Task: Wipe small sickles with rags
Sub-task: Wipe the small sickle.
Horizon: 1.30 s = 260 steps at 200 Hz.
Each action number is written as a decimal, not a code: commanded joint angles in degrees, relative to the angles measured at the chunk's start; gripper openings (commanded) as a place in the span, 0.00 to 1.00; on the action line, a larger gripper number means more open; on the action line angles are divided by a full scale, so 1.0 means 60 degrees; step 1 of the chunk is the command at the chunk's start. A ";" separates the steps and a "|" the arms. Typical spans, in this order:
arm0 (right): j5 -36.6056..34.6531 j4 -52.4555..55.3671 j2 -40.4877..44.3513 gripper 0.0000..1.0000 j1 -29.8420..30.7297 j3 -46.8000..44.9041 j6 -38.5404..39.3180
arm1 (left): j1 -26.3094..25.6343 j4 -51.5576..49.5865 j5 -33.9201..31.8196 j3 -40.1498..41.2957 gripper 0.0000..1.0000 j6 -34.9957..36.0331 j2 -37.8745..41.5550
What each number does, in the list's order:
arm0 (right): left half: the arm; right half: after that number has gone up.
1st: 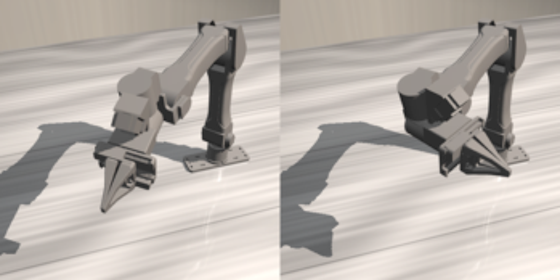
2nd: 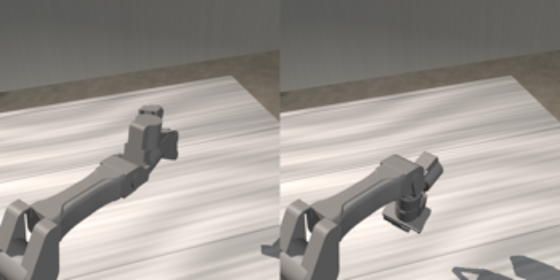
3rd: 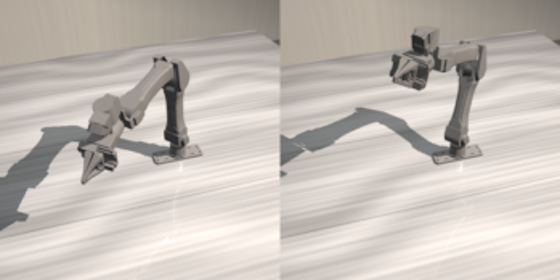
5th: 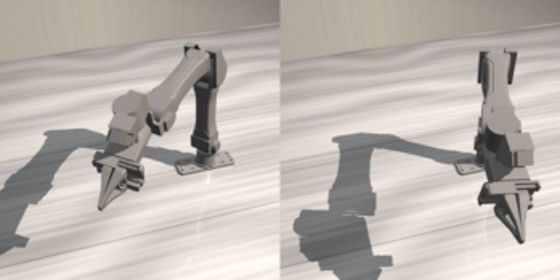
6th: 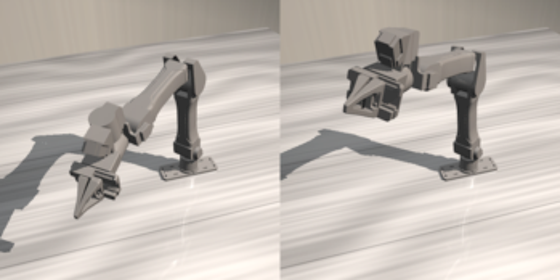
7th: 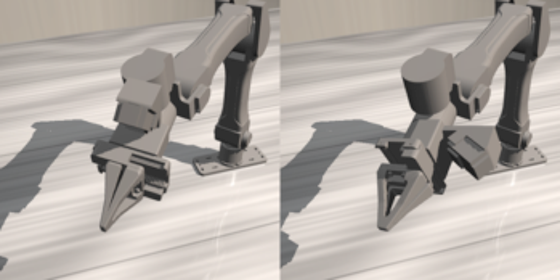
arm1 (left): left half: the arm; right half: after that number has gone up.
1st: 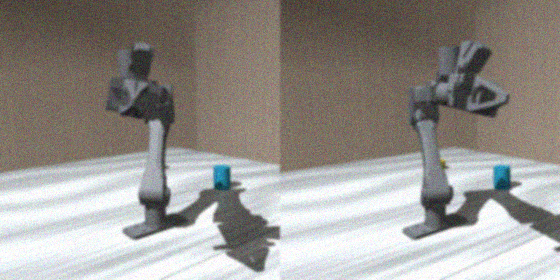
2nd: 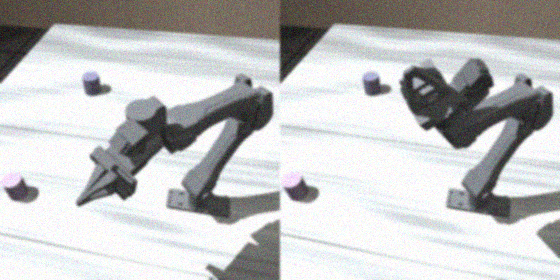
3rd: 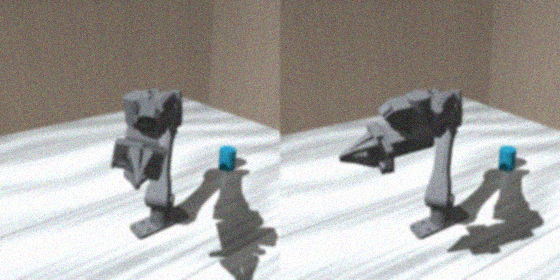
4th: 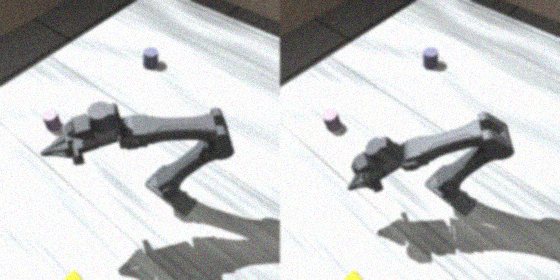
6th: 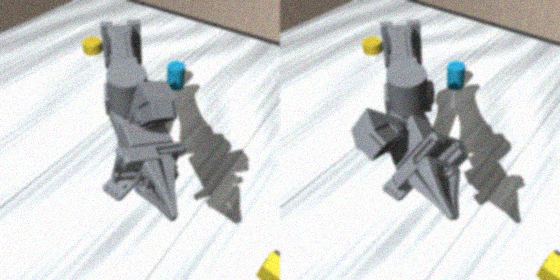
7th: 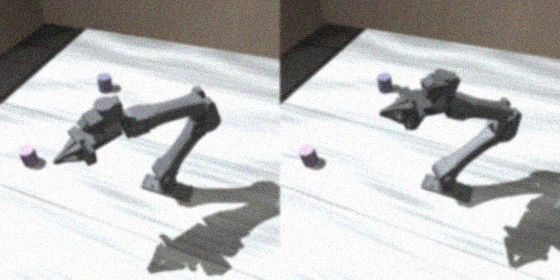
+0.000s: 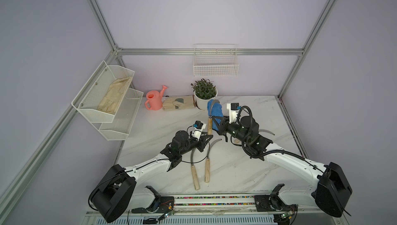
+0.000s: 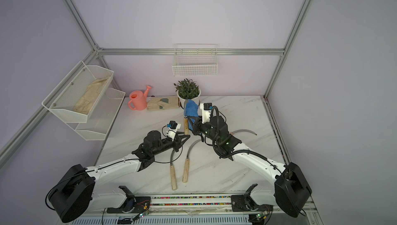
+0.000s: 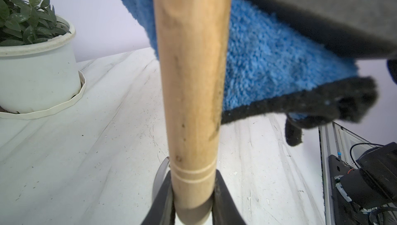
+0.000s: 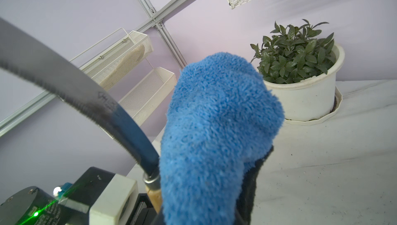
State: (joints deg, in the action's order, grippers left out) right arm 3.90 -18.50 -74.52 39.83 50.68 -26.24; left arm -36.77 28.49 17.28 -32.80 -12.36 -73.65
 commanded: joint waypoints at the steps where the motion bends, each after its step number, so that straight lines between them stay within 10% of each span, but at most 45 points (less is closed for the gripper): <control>1: 0.0368 -0.0066 -0.0045 0.00 0.0026 0.0140 0.0223 | -0.0023 -0.0122 -0.0030 -0.0582 0.00 0.0268 -0.0097; 68: 0.1162 -0.1484 -0.0590 0.00 0.0258 -0.1716 -0.0532 | -0.0024 -0.0295 -0.0364 -0.0624 0.00 0.0344 -0.0043; 260: 0.1013 -0.0526 -0.0515 0.00 0.0353 -0.0732 -0.0203 | -0.0038 -0.0731 -0.1234 -0.0833 0.00 0.0477 -0.0197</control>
State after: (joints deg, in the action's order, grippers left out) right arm 4.84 -17.02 -74.94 40.49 49.10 -25.63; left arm -36.77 24.18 10.83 -35.59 -10.70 -74.28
